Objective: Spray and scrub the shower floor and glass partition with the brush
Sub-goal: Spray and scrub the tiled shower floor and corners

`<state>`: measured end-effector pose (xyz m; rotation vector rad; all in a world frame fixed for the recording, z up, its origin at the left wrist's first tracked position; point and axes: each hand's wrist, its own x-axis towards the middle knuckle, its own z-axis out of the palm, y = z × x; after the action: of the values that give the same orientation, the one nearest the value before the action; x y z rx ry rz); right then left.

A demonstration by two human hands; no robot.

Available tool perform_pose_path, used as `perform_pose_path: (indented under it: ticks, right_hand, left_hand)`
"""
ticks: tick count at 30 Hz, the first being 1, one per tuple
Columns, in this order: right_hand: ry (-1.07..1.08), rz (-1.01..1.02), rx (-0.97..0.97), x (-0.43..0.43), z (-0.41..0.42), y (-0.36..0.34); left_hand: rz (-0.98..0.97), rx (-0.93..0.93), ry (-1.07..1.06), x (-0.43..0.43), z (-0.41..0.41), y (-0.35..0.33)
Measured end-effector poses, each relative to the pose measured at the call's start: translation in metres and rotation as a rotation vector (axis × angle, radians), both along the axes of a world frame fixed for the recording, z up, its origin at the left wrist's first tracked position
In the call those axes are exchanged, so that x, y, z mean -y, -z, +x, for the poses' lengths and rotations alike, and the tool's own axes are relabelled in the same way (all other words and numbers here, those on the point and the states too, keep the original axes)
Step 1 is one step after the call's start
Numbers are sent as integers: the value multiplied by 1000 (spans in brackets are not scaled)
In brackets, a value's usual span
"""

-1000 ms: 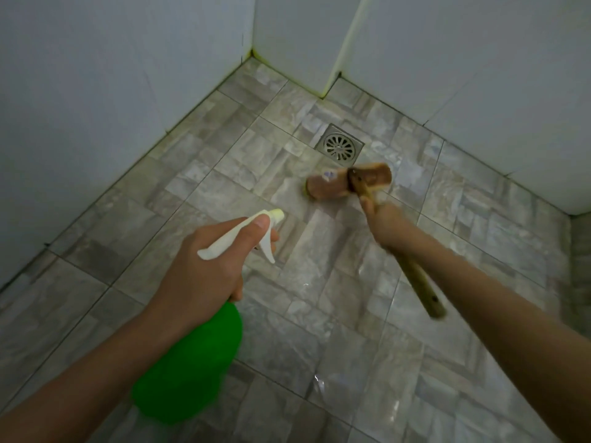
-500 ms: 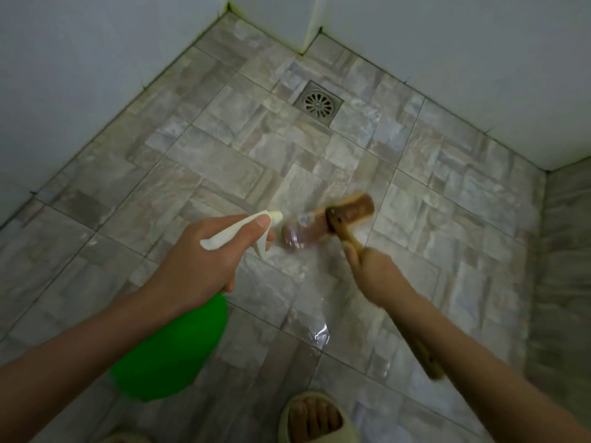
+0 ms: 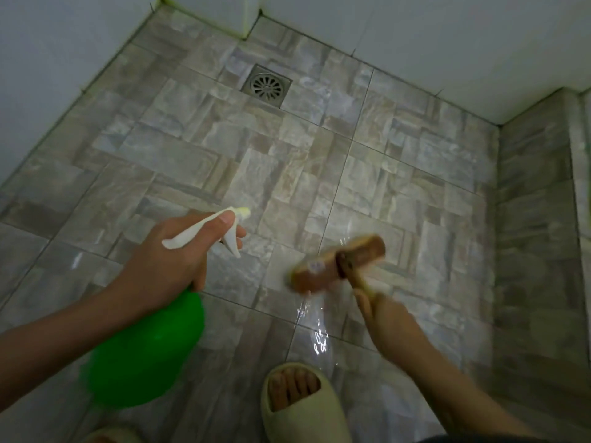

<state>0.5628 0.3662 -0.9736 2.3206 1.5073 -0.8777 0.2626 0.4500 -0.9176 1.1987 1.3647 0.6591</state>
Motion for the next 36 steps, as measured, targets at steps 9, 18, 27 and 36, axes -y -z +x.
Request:
perform_pose_path:
  ticks: [9,18,27,36]
  right_hand:
    - [154,53,14,59,35,-3]
    - [281,229,-70,-95,88,22]
    - [543,-35,-119,114,104,-16]
    - [494,217,-12,-15,165,12]
  left_hand:
    - [34,-97,197,-14,34,-29]
    - [75,-112,287,-25,104,-26]
    - [88,-49,184,-14,159,-28]
    - [117,-79,294,12,197,-9]
